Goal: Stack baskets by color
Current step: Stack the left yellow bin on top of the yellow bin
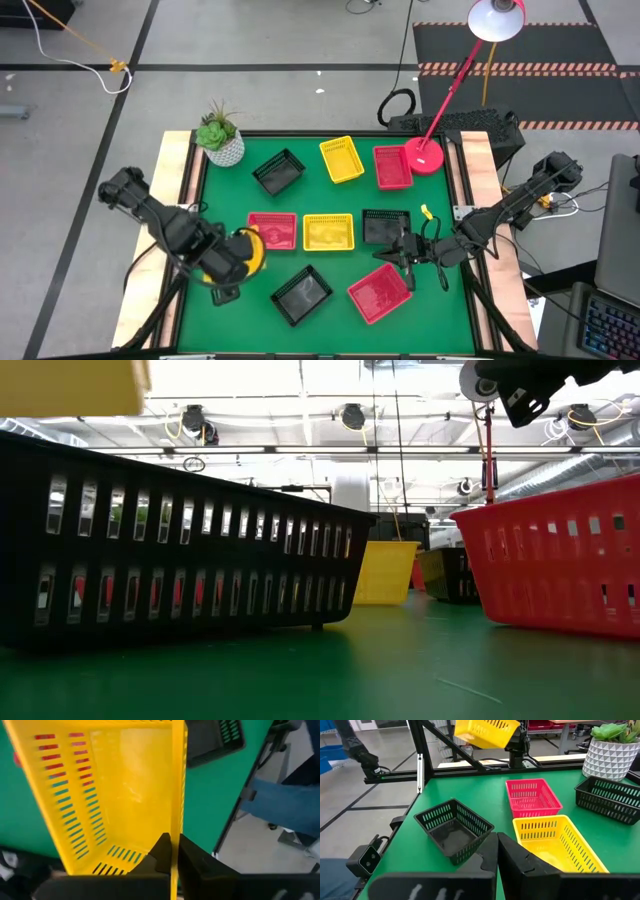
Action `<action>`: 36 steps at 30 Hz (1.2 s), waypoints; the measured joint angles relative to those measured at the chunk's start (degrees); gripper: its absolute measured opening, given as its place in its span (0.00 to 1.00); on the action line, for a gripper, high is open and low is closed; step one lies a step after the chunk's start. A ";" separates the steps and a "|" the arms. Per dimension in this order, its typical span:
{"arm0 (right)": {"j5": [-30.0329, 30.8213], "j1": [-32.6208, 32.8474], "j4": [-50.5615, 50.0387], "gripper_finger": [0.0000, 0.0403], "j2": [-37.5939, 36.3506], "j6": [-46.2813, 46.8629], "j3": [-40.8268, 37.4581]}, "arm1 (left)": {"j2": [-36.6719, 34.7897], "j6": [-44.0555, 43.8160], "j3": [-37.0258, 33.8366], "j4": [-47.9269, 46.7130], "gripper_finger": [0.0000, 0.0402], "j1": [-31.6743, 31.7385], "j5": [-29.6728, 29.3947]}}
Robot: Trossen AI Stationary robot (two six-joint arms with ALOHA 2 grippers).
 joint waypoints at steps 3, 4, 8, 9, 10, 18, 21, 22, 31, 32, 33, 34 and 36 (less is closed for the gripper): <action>0.00 0.00 0.02 0.00 0.00 0.00 0.00 | 0.00 5.97 1.70 0.03 0.02 2.38 -0.52; 0.00 0.00 0.00 0.00 0.00 0.00 0.00 | 0.00 8.05 2.23 0.05 0.02 3.24 -0.55; 0.00 0.00 0.00 0.00 0.00 0.00 0.00 | 0.00 15.62 4.31 0.08 0.02 6.90 -3.07; 0.00 0.00 0.00 0.00 0.00 0.00 0.00 | 0.00 17.37 4.80 0.06 0.02 7.85 -3.80; 0.00 0.00 0.00 0.00 0.00 0.00 0.00 | 0.00 19.33 5.25 0.05 0.02 8.72 -4.44; 0.00 0.02 -0.04 0.00 0.00 0.07 0.00 | 2.18 34.15 11.56 0.03 0.02 15.36 -10.72; 0.00 0.02 -0.79 0.00 0.00 0.09 0.00 | 4.49 39.83 15.81 0.11 0.02 17.33 -11.47; 0.00 0.02 -1.09 0.00 0.00 0.09 0.00 | 5.38 41.43 17.38 0.02 0.02 17.89 -11.47; -0.03 0.02 -3.90 0.00 -0.02 0.22 0.00 | 13.47 52.35 29.02 0.06 0.02 20.85 -13.97; -0.06 0.02 -4.36 0.00 -0.02 0.22 0.00 | 14.26 53.17 29.71 0.05 0.02 21.14 -14.52; -0.09 0.02 -4.68 0.00 -0.02 0.24 0.00 | 15.01 53.79 30.21 0.11 0.02 21.43 -15.24; -0.09 0.02 -4.81 0.00 -0.02 0.22 0.00 | 15.73 54.20 30.51 0.12 0.02 21.67 -15.76; -0.09 0.02 -4.90 0.00 -0.02 0.22 0.00 | 17.02 54.55 30.86 0.17 0.02 22.09 -17.04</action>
